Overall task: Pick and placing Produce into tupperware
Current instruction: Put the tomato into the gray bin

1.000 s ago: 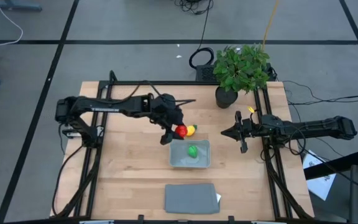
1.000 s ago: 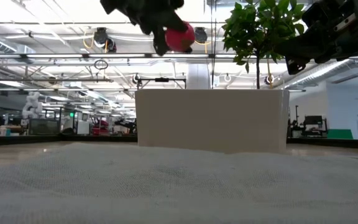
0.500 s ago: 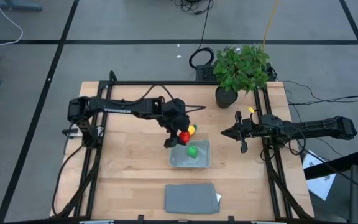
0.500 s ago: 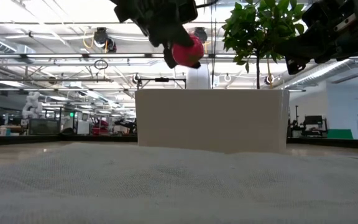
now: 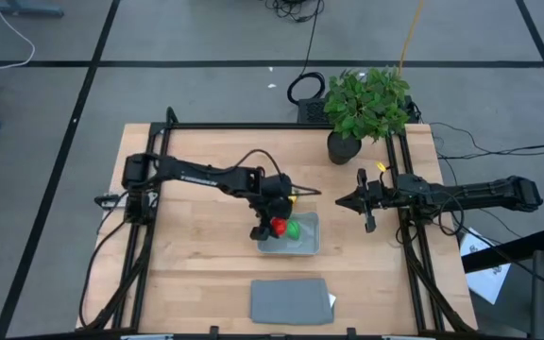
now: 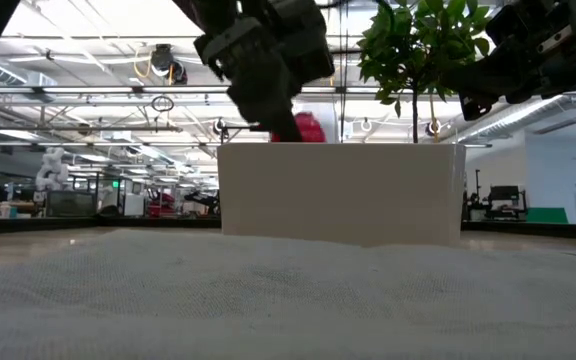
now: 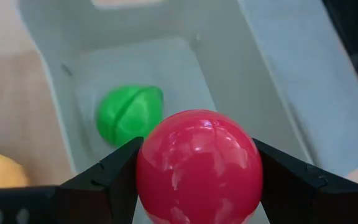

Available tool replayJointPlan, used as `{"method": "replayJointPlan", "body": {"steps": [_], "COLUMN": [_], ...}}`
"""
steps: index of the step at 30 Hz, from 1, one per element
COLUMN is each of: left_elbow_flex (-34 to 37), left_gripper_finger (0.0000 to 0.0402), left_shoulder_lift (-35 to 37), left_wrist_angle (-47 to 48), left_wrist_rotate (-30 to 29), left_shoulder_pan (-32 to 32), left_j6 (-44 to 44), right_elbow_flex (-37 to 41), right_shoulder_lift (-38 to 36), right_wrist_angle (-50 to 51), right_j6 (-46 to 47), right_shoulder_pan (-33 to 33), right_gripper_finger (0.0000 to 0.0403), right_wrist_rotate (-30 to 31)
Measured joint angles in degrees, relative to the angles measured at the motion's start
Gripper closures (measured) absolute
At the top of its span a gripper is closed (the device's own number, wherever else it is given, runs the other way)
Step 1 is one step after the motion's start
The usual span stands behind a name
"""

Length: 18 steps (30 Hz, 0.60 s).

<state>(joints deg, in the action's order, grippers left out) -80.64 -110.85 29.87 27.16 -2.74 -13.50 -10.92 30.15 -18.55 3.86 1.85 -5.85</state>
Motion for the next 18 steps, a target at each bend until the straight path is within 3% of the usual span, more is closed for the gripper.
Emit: {"method": "replayJointPlan", "body": {"steps": [8,18], "left_elbow_flex": [0.02,-1.06], "left_gripper_finger": [0.0144,0.0144], "left_shoulder_lift": [-3.32,-2.78], "left_wrist_angle": [0.89,4.29], "left_wrist_rotate": [-0.02,-1.26], "left_shoulder_pan": [0.52,0.48], "left_j6": [-1.79,-13.65], "right_elbow_flex": [0.0,0.0], "right_shoulder_lift": [0.0,0.0], "right_wrist_angle": [-0.02,-0.02], "right_j6": [0.13,0.01], "right_shoulder_pan": [-0.01,-0.01], "right_gripper_finger": [0.0403,0.0403], "right_wrist_rotate": [0.0,0.01]}}
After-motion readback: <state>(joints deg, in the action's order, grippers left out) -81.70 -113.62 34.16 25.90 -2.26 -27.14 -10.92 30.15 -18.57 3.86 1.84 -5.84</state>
